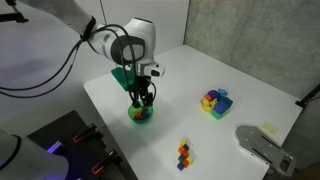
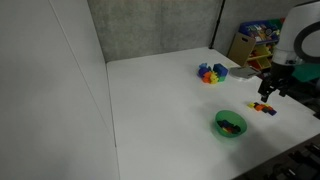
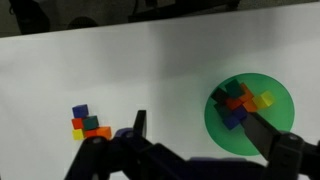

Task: Pick up the small green block from the far right of the grouped small blocks and put it in the green bowl

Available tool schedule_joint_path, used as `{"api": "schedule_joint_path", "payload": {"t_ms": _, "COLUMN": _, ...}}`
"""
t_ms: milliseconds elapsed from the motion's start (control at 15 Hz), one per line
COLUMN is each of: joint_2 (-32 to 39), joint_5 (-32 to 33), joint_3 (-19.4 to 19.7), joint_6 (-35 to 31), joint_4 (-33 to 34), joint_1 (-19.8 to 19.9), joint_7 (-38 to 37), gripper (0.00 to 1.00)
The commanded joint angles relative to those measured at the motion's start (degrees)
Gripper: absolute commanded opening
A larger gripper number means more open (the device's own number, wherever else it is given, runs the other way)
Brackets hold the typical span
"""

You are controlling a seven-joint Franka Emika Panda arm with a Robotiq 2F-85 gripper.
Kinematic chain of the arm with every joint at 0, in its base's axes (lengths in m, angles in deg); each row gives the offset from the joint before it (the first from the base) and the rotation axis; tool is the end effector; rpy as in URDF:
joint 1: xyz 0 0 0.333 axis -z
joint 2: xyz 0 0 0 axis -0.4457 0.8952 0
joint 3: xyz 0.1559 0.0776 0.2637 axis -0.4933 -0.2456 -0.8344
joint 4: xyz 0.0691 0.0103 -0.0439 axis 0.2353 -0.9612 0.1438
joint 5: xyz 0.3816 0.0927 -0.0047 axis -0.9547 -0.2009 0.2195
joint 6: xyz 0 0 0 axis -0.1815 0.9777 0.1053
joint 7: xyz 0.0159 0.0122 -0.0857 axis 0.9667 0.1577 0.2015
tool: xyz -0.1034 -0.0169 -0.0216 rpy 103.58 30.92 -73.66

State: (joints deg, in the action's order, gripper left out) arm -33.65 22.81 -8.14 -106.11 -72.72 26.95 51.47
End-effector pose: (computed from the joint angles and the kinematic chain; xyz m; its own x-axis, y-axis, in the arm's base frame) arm 0.4385 -0.0609 0.2702 0.9466 -0.2593 -0.1914 -0.2370 -0.9625 0.1318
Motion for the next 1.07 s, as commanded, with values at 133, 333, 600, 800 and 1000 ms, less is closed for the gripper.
{"api": "schedule_joint_path", "payload": {"t_ms": 133, "joint_2": -12.83, "joint_5": -1.77, "joint_3": 1.47, "joint_6": 12.5, "joint_4": 1.81, "joint_1": 5.75, "joint_7": 7.92, "gripper": 1.0}}
{"api": "schedule_joint_path", "payload": {"t_ms": 333, "joint_2": -19.02, "joint_5": -2.69, "joint_3": 2.73, "joint_6": 18.31, "joint_4": 3.76, "joint_1": 7.62, "joint_7": 12.28, "gripper": 1.0}}
{"api": "schedule_joint_path", "payload": {"t_ms": 600, "joint_2": -24.94, "joint_5": -3.26, "joint_3": 4.11, "joint_6": 23.57, "joint_4": 6.06, "joint_1": 9.33, "joint_7": 14.43, "gripper": 1.0}}
{"api": "schedule_joint_path", "payload": {"t_ms": 800, "joint_2": -27.27, "joint_5": -2.63, "joint_3": 4.77, "joint_6": 25.51, "joint_4": 6.12, "joint_1": 10.53, "joint_7": 14.03, "gripper": 1.0}}
{"api": "schedule_joint_path", "payload": {"t_ms": 1000, "joint_2": -26.56, "joint_5": -2.22, "joint_3": 4.0, "joint_6": 23.78, "joint_4": 5.52, "joint_1": 10.43, "joint_7": 12.98, "gripper": 1.0}}
